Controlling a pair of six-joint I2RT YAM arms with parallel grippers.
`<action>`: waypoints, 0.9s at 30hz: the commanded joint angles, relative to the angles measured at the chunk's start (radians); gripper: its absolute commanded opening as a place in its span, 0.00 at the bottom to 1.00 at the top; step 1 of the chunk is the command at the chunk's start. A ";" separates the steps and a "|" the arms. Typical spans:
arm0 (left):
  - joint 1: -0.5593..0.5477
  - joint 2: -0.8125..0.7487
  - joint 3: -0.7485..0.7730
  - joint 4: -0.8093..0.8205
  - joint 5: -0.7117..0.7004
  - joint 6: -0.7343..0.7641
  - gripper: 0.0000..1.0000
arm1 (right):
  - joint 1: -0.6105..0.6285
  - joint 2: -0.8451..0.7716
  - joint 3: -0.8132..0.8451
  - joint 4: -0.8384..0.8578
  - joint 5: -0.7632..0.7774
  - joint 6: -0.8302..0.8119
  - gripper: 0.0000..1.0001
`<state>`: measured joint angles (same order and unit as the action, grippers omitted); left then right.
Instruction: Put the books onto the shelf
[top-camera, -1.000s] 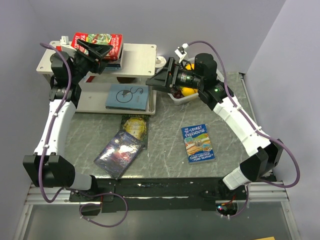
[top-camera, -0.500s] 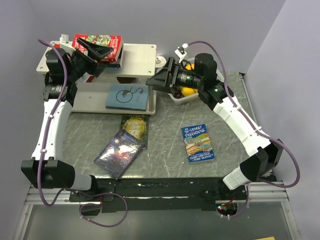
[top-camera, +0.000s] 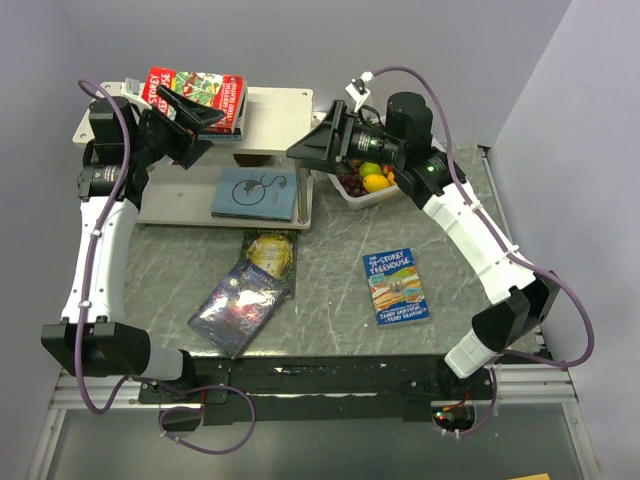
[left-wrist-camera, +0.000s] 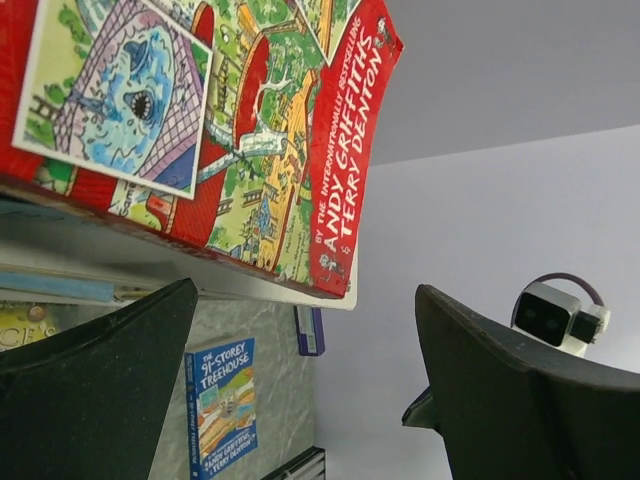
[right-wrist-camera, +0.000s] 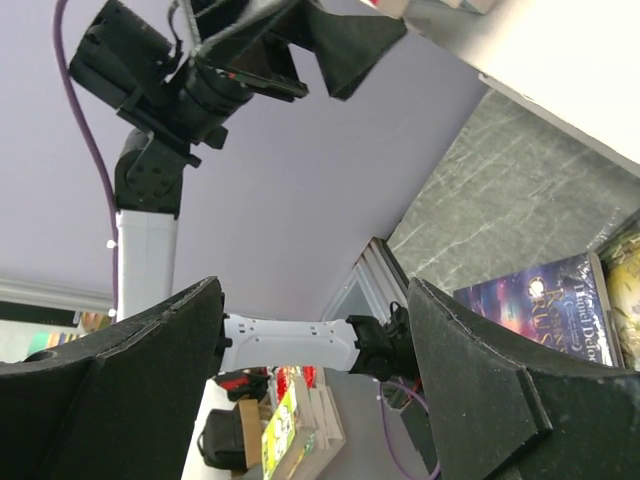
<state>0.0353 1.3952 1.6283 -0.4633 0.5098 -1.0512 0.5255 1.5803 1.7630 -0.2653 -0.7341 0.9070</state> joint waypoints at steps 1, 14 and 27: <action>0.003 -0.070 0.019 -0.015 -0.007 0.031 0.96 | 0.019 0.015 0.066 -0.006 -0.010 -0.020 0.81; 0.005 -0.216 -0.122 0.087 -0.027 0.106 0.41 | 0.027 0.009 0.015 0.020 -0.019 -0.025 0.79; 0.005 -0.214 -0.243 0.202 -0.019 0.132 0.01 | 0.027 -0.045 -0.088 0.032 0.007 -0.062 0.68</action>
<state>0.0360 1.1831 1.3869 -0.3519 0.4744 -0.9298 0.5457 1.5993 1.6783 -0.2779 -0.7376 0.8680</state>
